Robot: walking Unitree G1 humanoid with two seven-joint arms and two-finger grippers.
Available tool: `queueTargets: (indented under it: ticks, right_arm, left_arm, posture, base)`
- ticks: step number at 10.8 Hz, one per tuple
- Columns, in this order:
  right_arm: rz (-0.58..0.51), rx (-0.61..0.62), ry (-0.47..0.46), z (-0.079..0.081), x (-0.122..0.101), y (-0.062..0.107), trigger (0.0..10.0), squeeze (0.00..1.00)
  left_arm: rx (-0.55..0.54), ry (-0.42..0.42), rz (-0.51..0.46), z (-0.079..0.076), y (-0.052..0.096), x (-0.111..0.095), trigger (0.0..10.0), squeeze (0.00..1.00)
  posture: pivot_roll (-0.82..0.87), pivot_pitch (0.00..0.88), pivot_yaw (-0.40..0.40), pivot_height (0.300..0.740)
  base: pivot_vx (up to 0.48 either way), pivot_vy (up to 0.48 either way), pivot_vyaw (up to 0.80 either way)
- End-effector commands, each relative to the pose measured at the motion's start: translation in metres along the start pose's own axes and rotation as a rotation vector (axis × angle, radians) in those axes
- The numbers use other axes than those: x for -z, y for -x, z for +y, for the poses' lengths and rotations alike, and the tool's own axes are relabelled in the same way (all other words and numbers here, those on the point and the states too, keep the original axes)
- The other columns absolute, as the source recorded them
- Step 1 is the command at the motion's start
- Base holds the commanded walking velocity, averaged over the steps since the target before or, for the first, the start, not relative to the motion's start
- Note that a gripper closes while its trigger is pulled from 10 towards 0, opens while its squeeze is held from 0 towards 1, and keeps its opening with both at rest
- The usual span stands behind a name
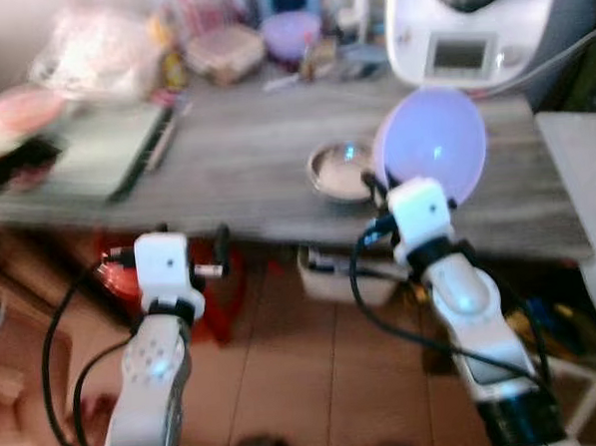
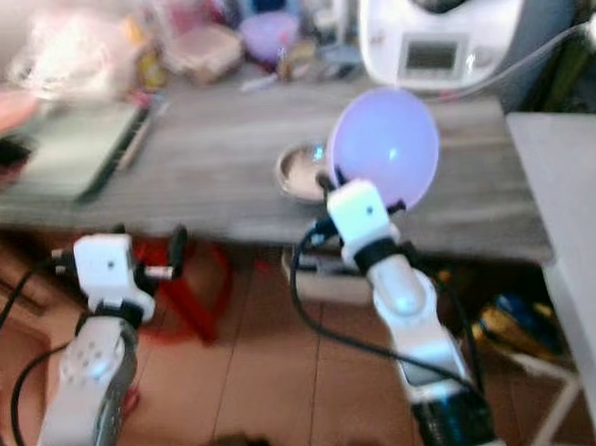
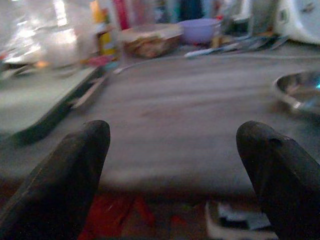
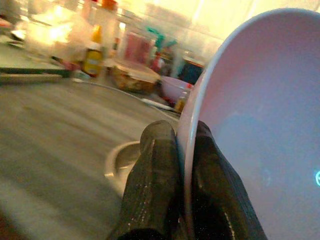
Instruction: Setting the table
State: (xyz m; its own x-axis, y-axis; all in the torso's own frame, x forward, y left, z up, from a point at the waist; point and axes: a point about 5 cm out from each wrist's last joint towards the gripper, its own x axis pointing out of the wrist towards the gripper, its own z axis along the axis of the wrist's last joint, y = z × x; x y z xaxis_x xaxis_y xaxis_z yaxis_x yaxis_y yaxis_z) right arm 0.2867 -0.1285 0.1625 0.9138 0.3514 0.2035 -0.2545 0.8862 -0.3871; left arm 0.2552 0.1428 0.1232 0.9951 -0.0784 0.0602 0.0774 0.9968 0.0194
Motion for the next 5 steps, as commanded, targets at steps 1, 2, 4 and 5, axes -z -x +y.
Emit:
queueTargets:
  ticks: [1,2,4,5]
  right_arm:
    - [-0.035,0.016,0.029,-0.0069,-0.0074,-0.001,10.0,0.0]
    - [-0.034,0.015,0.026,-0.0074,-0.0073,-0.0009,10.0,0.0]
    - [-0.036,0.005,0.015,-0.0068,-0.0081,-0.0017,10.0,0.0]
    - [-0.052,-0.03,0.018,-0.0038,-0.0099,-0.0031,10.0,0.0]
  left_arm:
    - [0.005,0.001,-0.013,-0.0035,-0.0009,-0.0031,10.0,0.0]
    - [0.005,0.0,-0.014,-0.0036,-0.0004,-0.0034,10.0,0.0]
    - [0.008,0.004,-0.013,-0.0043,0.0016,-0.0029,10.0,0.0]
    - [0.006,0.002,-0.013,-0.0039,0.0019,-0.0031,10.0,0.0]
  posture:
    - [0.01,0.07,0.062,0.74]
    - [0.01,0.073,0.06,0.74]
    - [0.01,0.076,0.061,0.74]
    - [0.01,0.079,0.062,0.74]
  base:
    - [0.48,0.0,0.8]
    - [0.48,0.0,0.8]
    - [0.476,0.0,0.0]
    - [0.472,0.0,0.0]
